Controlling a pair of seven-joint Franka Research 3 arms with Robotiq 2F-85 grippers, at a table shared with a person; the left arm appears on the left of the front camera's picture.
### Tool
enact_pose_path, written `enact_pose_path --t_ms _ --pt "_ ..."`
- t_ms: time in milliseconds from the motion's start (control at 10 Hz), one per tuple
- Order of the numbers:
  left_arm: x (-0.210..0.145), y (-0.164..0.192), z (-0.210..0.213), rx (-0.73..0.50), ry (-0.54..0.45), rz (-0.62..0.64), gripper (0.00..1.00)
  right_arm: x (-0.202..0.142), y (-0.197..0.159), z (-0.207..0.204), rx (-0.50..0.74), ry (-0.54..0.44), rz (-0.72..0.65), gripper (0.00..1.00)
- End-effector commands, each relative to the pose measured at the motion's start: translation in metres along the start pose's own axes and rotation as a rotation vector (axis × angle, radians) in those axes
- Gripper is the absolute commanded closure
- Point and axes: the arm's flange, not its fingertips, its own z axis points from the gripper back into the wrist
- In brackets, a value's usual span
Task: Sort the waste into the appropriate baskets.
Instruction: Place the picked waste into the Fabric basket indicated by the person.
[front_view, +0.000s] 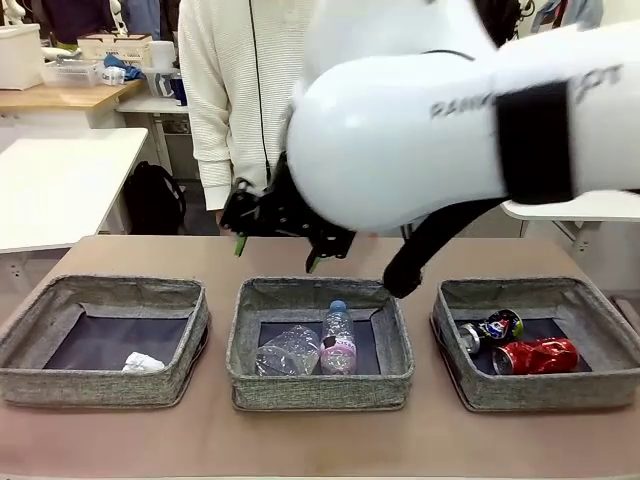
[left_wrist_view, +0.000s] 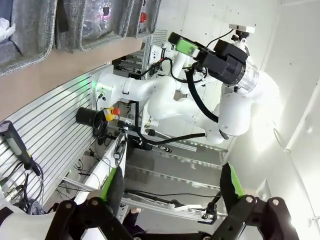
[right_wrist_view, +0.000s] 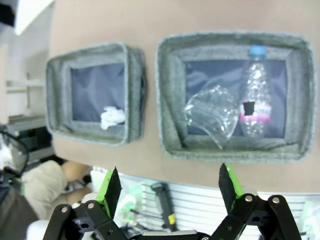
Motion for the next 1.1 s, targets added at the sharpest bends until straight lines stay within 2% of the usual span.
enact_pose_path --t_ms 0,100,200,300,500,700,900,1000 --pt "-0.003 -0.002 0.002 -0.022 0.005 -0.010 0.00 -0.009 -0.064 0.024 0.240 0.045 -0.036 0.00" --pt "-0.003 -0.002 0.002 -0.022 0.005 -0.010 0.00 -0.011 -0.105 0.032 0.372 0.089 -0.029 0.00" --pt "-0.003 -0.002 0.002 -0.022 0.005 -0.010 0.00 -0.011 -0.149 0.035 0.593 0.101 -0.012 0.00" --pt "-0.003 -0.002 0.002 -0.022 0.005 -0.010 0.00 -0.008 -0.181 0.030 0.666 0.111 -0.069 0.00" --pt "-0.003 -0.002 0.002 -0.022 0.005 -0.010 0.00 -0.005 -0.231 0.026 0.794 0.089 -0.078 0.00" --pt "-0.003 -0.002 0.002 -0.022 0.005 -0.010 0.00 0.000 -0.283 0.025 0.858 0.108 -0.206 0.00" --pt "-0.003 -0.002 0.002 -0.022 0.005 -0.010 0.00 -0.014 -0.331 0.019 0.904 0.083 -0.250 0.00" --pt "-0.003 -0.002 0.002 -0.022 0.005 -0.010 0.00 -0.025 -0.347 0.016 0.922 0.089 -0.351 0.00"
